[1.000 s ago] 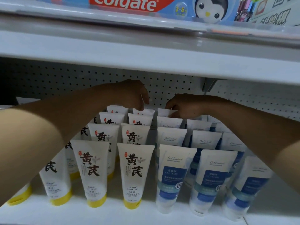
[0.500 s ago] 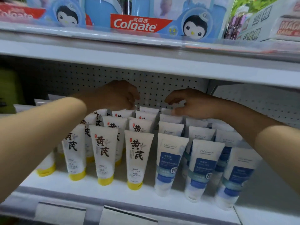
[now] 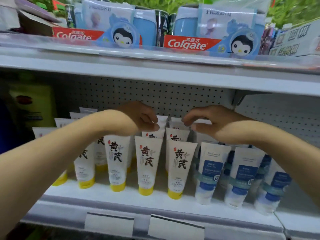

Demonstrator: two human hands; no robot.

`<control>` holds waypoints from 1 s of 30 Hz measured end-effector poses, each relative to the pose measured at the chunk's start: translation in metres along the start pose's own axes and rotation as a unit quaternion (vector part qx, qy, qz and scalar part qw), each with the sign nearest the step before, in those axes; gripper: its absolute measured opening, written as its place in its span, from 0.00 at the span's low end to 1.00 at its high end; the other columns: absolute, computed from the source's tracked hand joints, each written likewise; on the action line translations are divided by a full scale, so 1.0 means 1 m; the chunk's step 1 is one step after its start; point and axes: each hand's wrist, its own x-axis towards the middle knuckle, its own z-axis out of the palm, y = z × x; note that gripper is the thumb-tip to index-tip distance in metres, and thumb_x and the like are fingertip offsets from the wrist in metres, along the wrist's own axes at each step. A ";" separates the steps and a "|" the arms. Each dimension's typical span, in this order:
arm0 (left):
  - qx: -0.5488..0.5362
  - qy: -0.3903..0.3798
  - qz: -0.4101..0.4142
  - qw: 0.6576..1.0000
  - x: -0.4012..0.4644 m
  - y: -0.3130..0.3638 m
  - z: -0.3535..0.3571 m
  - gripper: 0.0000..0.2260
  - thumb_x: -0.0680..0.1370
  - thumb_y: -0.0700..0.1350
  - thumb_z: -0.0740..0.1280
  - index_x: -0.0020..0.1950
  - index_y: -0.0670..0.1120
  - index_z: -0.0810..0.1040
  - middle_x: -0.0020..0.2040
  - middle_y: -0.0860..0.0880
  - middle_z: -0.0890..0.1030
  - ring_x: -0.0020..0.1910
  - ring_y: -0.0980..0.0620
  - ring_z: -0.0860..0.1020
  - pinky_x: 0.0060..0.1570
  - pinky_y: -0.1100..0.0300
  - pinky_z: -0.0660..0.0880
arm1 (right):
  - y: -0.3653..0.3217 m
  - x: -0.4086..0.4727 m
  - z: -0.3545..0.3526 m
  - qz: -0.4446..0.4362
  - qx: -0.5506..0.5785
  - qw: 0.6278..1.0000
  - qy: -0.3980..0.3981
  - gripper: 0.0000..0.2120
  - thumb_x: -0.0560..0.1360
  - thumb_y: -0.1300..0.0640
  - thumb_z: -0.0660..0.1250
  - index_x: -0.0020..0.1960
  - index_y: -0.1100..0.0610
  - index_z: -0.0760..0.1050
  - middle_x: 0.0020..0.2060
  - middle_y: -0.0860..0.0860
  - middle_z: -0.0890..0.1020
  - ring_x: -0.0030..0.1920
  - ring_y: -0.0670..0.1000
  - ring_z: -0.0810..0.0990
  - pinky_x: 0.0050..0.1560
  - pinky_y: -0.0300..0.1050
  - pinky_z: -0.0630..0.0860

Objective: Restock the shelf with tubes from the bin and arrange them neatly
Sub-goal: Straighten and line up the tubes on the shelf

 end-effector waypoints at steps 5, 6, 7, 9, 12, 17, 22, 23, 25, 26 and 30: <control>0.014 -0.060 0.048 0.997 -0.009 -0.012 0.001 0.18 0.71 0.55 0.70 0.59 0.54 0.75 0.55 0.57 0.80 0.53 0.57 0.78 0.56 0.61 0.75 | -0.030 -0.013 0.009 0.070 -0.022 0.997 0.003 0.15 0.75 0.49 0.65 0.61 0.43 0.72 0.57 0.40 0.78 0.55 0.43 0.76 0.56 0.38 0.71; 0.016 -0.068 0.057 0.996 -0.010 -0.014 0.002 0.18 0.71 0.55 0.71 0.60 0.55 0.75 0.55 0.57 0.79 0.52 0.57 0.78 0.55 0.61 0.76 | -0.034 -0.014 0.012 0.081 -0.035 0.996 0.002 0.16 0.74 0.48 0.67 0.61 0.43 0.72 0.56 0.40 0.78 0.54 0.43 0.77 0.55 0.38 0.72; 0.013 -0.075 0.065 0.995 -0.010 -0.016 0.003 0.19 0.70 0.54 0.72 0.59 0.55 0.76 0.55 0.57 0.79 0.53 0.57 0.78 0.55 0.60 0.76 | -0.037 -0.015 0.015 0.093 -0.050 0.994 0.002 0.17 0.72 0.47 0.69 0.61 0.43 0.72 0.56 0.40 0.78 0.54 0.43 0.77 0.54 0.37 0.72; 0.010 -0.087 0.078 0.993 -0.010 -0.019 0.006 0.19 0.69 0.54 0.73 0.58 0.55 0.76 0.56 0.56 0.80 0.53 0.56 0.78 0.55 0.58 0.77 | -0.043 -0.016 0.020 0.121 -0.071 0.990 0.000 0.20 0.71 0.47 0.71 0.61 0.43 0.72 0.57 0.40 0.78 0.52 0.43 0.76 0.51 0.35 0.72; 0.036 -0.088 0.095 0.991 -0.009 -0.018 0.012 0.15 0.69 0.54 0.73 0.54 0.55 0.76 0.52 0.55 0.80 0.50 0.54 0.79 0.52 0.56 0.78 | -0.049 -0.015 0.027 0.153 -0.088 0.984 -0.006 0.21 0.70 0.47 0.71 0.61 0.43 0.72 0.59 0.42 0.76 0.49 0.43 0.73 0.40 0.29 0.68; 0.070 -0.081 0.104 0.989 -0.007 -0.015 0.021 0.08 0.70 0.53 0.72 0.45 0.55 0.76 0.47 0.54 0.81 0.45 0.54 0.79 0.46 0.57 0.78 | -0.054 -0.009 0.032 0.172 -0.140 0.975 -0.034 0.20 0.71 0.48 0.70 0.62 0.46 0.72 0.58 0.45 0.78 0.53 0.48 0.76 0.47 0.36 0.71; 0.067 -0.086 0.091 0.990 -0.003 -0.015 0.027 0.07 0.71 0.52 0.72 0.42 0.54 0.75 0.47 0.53 0.81 0.46 0.53 0.79 0.46 0.57 0.78 | -0.049 -0.004 0.037 0.165 -0.169 0.970 -0.058 0.17 0.71 0.47 0.70 0.59 0.47 0.74 0.55 0.49 0.79 0.53 0.51 0.76 0.48 0.40 0.72; 0.069 -0.085 0.090 0.990 -0.003 -0.015 0.027 0.07 0.71 0.52 0.72 0.40 0.54 0.74 0.46 0.53 0.81 0.45 0.53 0.79 0.43 0.59 0.77 | -0.048 -0.002 0.038 0.162 -0.168 0.970 -0.062 0.16 0.72 0.48 0.70 0.58 0.47 0.75 0.54 0.48 0.79 0.53 0.51 0.76 0.47 0.40 0.71; 0.074 -0.081 0.089 0.990 -0.003 -0.014 0.027 0.10 0.71 0.52 0.72 0.36 0.55 0.72 0.43 0.54 0.80 0.43 0.54 0.78 0.39 0.61 0.74 | -0.046 -0.001 0.038 0.156 -0.170 0.970 -0.070 0.15 0.73 0.49 0.68 0.59 0.47 0.75 0.54 0.48 0.78 0.54 0.51 0.75 0.47 0.39 0.69; 0.075 -0.079 0.089 0.990 -0.002 -0.014 0.027 0.10 0.71 0.52 0.72 0.35 0.55 0.71 0.42 0.54 0.79 0.43 0.54 0.78 0.38 0.62 0.73 | -0.046 0.000 0.038 0.153 -0.168 0.971 -0.072 0.14 0.73 0.50 0.68 0.59 0.48 0.75 0.53 0.47 0.78 0.54 0.50 0.75 0.46 0.39 0.68; 0.069 -0.071 0.086 0.991 -0.004 -0.015 0.027 0.07 0.70 0.52 0.73 0.39 0.54 0.75 0.42 0.54 0.80 0.43 0.54 0.79 0.43 0.58 0.77 | -0.042 0.001 0.039 0.136 -0.146 0.978 -0.066 0.12 0.73 0.51 0.69 0.56 0.49 0.77 0.53 0.48 0.80 0.49 0.49 0.77 0.45 0.39 0.70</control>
